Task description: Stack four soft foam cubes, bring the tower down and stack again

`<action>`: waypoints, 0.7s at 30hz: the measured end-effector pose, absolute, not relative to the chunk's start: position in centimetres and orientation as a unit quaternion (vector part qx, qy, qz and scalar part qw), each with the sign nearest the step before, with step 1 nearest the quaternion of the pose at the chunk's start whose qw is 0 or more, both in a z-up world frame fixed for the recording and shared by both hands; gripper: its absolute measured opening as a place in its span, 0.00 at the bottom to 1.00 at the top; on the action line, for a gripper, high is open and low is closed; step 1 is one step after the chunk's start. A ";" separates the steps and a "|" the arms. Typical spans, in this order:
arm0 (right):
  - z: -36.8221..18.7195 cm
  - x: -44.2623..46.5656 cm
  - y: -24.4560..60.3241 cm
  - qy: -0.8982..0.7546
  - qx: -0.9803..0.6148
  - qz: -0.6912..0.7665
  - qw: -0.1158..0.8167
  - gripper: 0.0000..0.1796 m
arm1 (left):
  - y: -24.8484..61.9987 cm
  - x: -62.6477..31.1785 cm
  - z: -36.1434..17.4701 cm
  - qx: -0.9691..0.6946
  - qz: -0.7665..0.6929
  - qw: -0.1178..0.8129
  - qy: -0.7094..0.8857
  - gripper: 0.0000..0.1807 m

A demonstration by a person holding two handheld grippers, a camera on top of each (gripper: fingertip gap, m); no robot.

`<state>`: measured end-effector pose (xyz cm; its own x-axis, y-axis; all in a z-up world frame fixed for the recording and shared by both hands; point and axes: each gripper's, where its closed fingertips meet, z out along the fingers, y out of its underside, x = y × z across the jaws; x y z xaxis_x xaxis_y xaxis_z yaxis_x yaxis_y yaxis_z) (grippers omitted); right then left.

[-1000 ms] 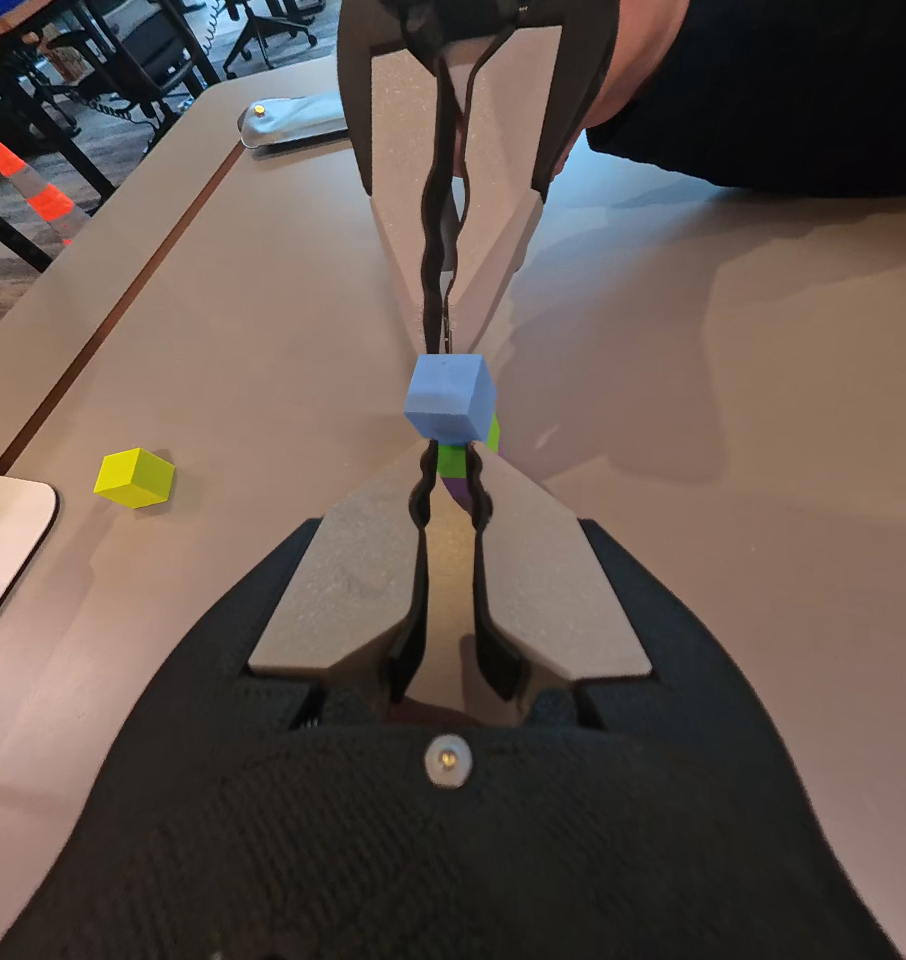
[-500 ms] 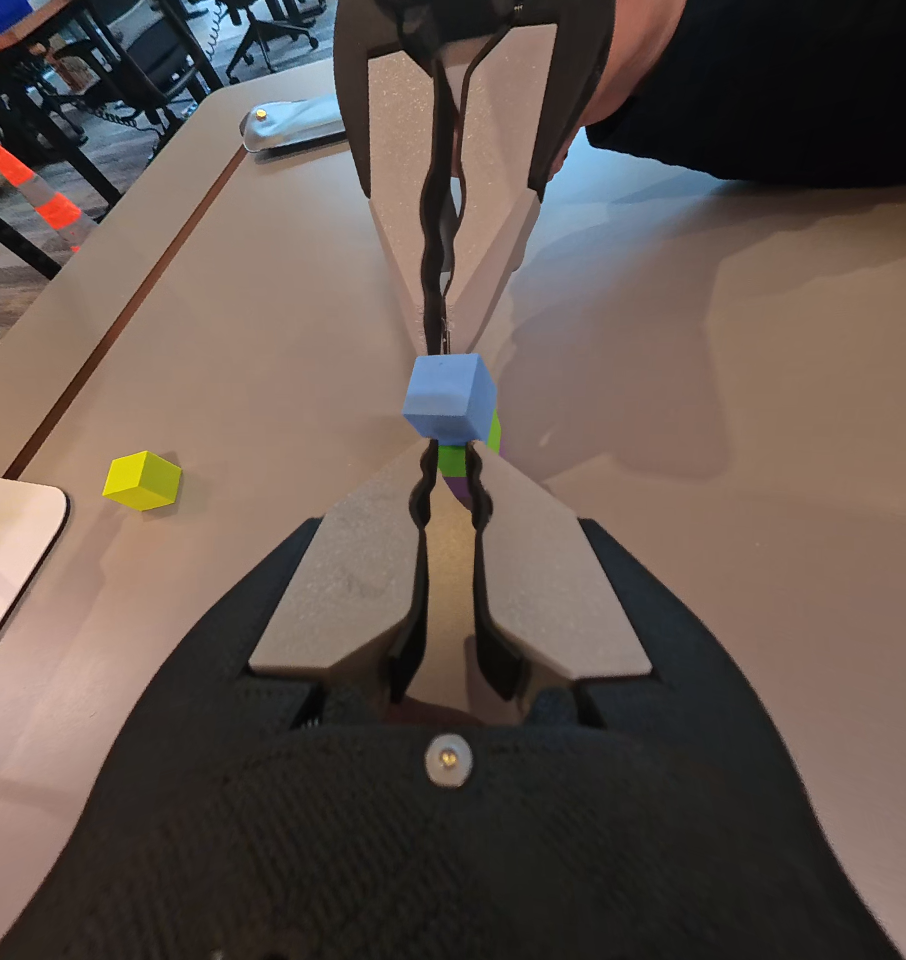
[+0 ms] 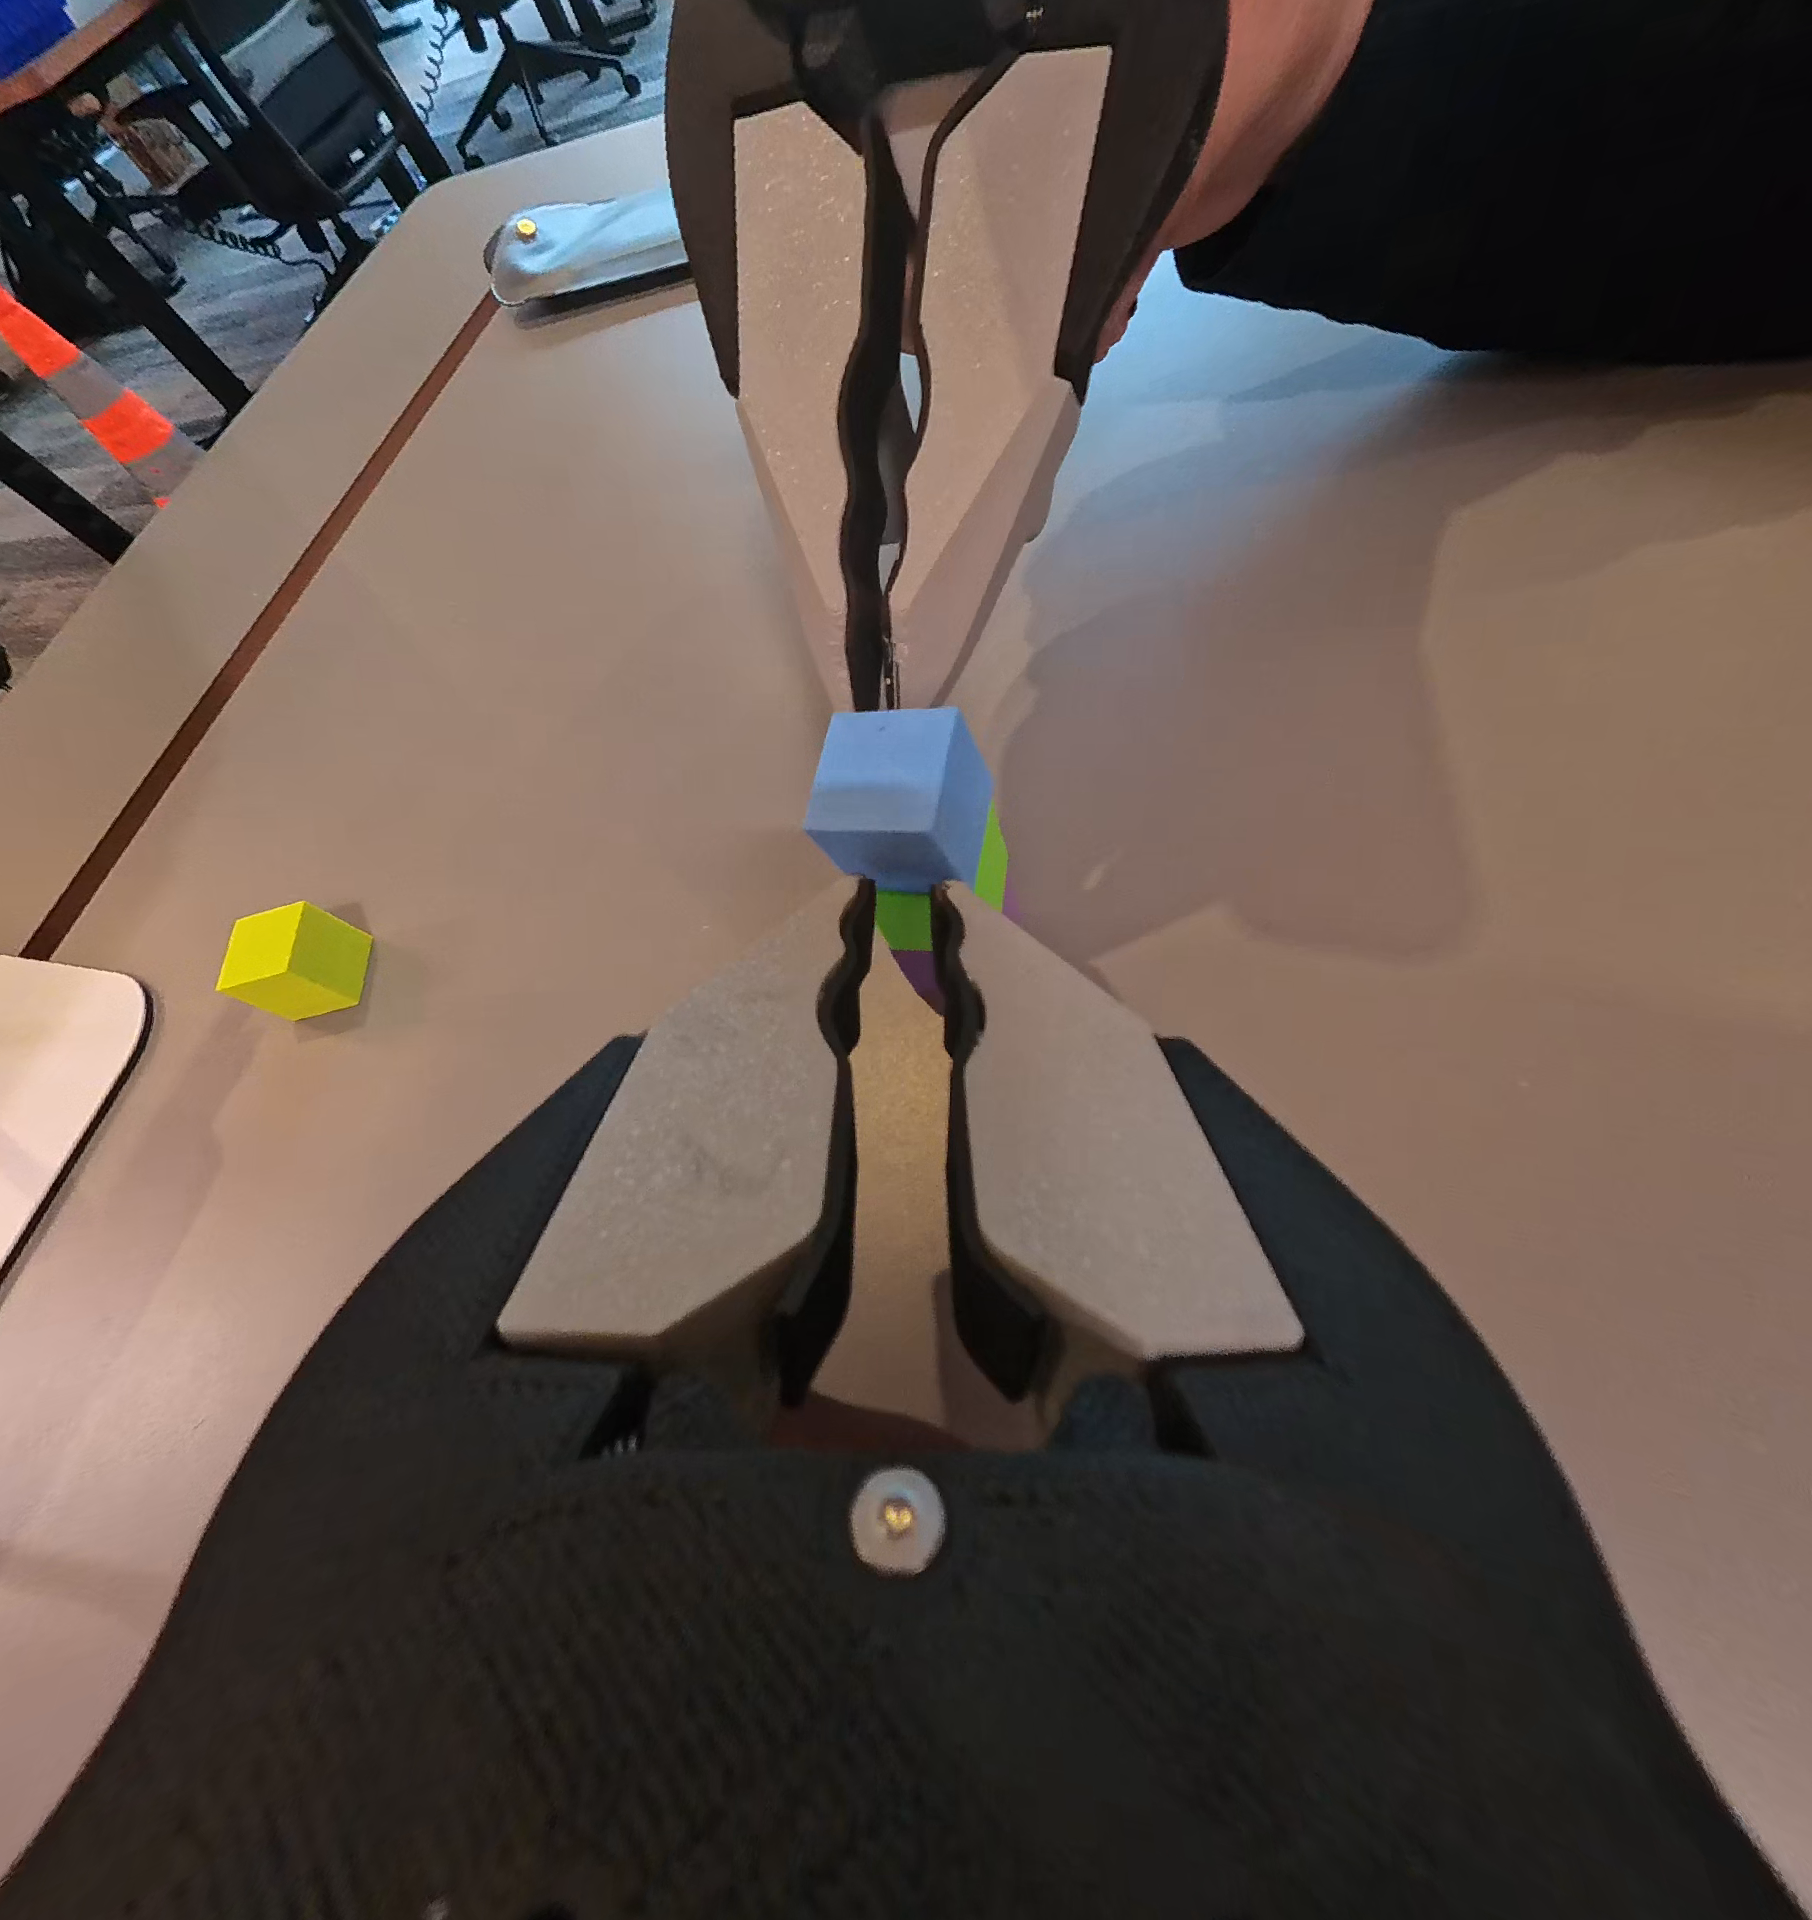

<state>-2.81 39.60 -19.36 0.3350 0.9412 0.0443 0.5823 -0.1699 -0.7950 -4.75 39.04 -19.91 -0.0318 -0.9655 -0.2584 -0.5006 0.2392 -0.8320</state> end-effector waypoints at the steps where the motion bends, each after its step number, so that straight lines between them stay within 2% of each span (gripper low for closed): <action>1: -19.4 -2.8 39.6 -0.525 -0.727 0.239 0.373 0.01 | 39.0 -4.7 -19.9 -0.552 -0.274 0.423 0.664 0.05; 12: -19.6 -2.8 39.7 -0.523 -0.728 0.240 0.371 0.03 | 39.1 -4.8 -20.0 -0.553 -0.272 0.423 0.665 0.06; 21: -19.4 -2.1 40.1 -0.512 -0.733 0.243 0.376 0.07 | 39.3 -5.6 -19.7 -0.559 -0.278 0.418 0.660 0.16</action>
